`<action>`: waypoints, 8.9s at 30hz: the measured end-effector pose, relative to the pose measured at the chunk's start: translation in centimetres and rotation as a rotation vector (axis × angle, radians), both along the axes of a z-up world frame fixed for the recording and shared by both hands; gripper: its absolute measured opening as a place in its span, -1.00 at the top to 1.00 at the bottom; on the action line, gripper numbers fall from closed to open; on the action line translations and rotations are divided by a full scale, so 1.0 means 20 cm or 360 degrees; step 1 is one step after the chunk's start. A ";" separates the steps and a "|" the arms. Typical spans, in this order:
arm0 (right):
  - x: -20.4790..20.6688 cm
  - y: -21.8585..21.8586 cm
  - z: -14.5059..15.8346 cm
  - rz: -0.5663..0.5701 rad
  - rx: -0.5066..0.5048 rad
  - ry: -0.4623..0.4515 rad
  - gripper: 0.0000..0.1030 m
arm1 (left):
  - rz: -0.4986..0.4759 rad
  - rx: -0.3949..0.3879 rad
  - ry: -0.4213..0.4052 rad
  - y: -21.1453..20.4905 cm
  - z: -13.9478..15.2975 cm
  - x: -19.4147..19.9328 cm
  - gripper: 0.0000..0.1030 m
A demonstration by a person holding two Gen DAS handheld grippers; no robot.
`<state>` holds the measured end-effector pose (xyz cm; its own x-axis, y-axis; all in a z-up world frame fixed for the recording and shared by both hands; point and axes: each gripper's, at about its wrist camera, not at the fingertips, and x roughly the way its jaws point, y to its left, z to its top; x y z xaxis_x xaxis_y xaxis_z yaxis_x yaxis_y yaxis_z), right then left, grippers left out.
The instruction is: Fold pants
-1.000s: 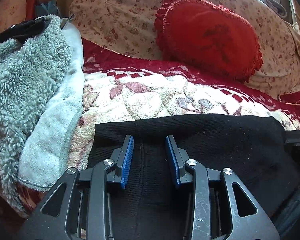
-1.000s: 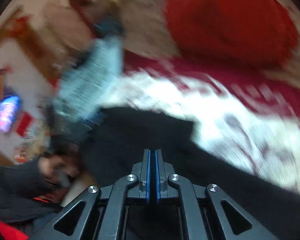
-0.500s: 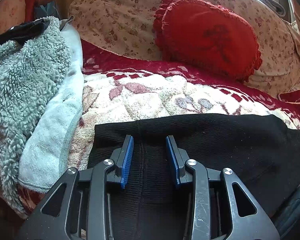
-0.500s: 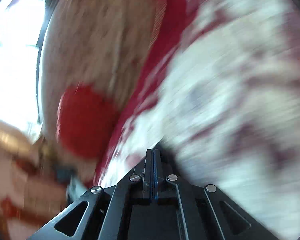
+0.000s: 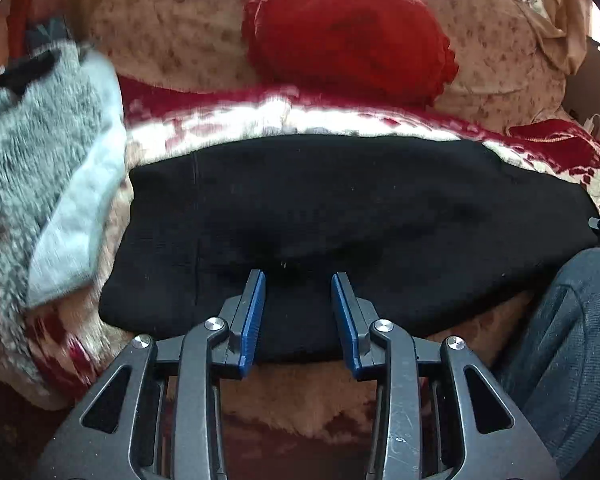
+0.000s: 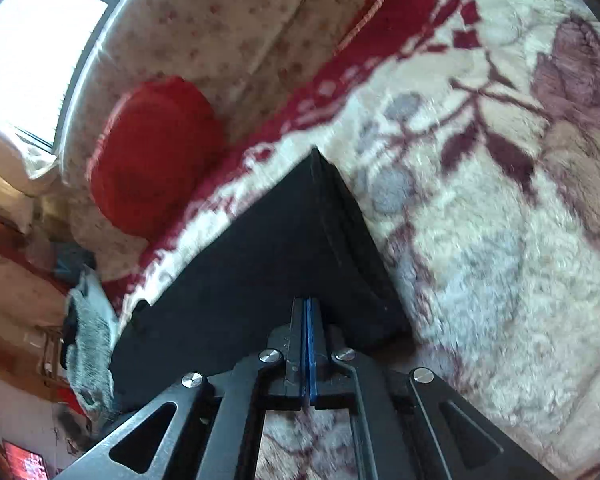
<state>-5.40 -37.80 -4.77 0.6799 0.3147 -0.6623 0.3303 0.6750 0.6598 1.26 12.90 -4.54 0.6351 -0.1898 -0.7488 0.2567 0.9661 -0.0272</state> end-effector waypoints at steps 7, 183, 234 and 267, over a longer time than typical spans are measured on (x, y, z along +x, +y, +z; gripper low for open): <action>0.07 0.23 0.27 0.0217 -0.0580 -0.0183 0.96 | 0.0069 0.0022 0.0140 -0.08 0.09 0.04 0.25; 0.68 1.10 0.19 0.1116 -0.0722 -0.0111 0.95 | -0.0478 -0.0193 0.0060 -0.67 0.04 0.11 0.86; 0.25 0.73 0.31 0.0493 -0.0770 -0.0270 0.47 | 0.0155 -0.0598 0.0240 0.31 0.05 -0.21 0.68; 0.30 0.55 0.14 0.0297 -0.0570 0.0072 0.47 | 0.0605 -0.1415 0.0219 0.66 -0.11 -0.24 0.76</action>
<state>0.60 -26.85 -2.07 0.6007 0.1736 -0.7804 0.2039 0.9106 0.3595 -3.58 26.18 -6.74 0.6886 -0.5218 -0.5036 -0.1277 0.5963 -0.7925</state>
